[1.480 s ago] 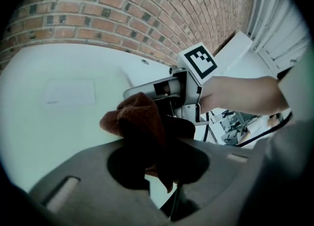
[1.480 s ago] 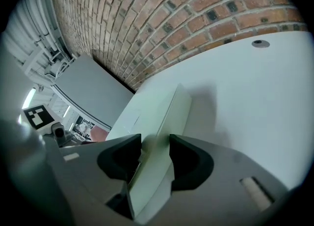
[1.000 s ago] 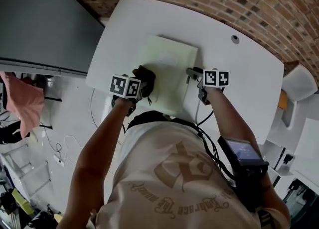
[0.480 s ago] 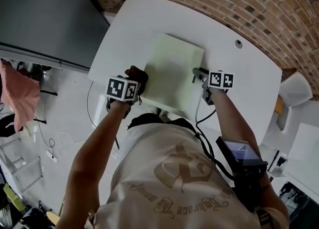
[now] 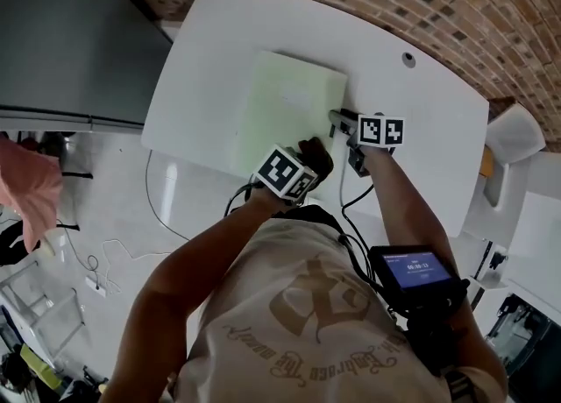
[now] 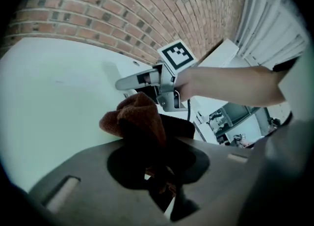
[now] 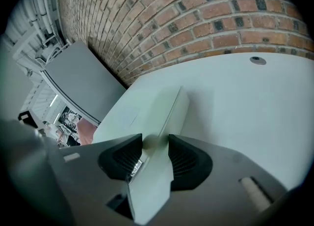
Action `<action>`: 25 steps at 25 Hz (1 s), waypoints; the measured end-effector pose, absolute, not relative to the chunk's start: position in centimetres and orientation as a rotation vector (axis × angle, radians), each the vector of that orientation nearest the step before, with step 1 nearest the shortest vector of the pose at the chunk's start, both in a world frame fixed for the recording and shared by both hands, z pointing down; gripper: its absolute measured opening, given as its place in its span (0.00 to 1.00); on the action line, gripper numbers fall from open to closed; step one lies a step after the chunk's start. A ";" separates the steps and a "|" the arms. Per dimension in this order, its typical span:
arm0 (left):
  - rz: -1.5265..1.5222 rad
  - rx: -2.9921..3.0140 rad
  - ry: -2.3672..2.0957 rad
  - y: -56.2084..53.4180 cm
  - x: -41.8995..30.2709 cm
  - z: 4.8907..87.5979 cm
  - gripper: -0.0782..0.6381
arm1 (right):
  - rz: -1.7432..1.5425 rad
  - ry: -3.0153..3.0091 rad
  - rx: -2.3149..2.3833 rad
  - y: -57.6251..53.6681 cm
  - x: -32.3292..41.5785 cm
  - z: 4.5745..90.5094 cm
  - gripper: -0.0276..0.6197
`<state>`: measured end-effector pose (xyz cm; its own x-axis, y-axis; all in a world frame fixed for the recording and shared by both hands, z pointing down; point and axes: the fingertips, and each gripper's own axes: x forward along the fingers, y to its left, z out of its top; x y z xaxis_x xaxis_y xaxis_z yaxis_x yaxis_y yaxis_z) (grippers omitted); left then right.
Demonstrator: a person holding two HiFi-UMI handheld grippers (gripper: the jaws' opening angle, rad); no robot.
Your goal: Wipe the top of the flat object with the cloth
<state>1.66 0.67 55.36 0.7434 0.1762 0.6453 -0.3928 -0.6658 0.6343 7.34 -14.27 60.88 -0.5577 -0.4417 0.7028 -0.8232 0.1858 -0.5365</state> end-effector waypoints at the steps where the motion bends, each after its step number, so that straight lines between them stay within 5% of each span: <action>1: 0.903 2.125 -0.136 1.2 2.2 55.8 0.23 | 1.332 -2.079 1.191 -14.3 7.3 60.9 0.32; 7: 0.934 2.099 -0.134 1.9 1.3 57.3 0.23 | 1.342 -2.080 1.209 -14.3 7.6 60.9 0.32; 25: 0.755 1.918 -0.675 -4.0 -16.5 57.8 0.23 | 1.349 -2.121 1.196 -14.2 7.4 61.1 0.32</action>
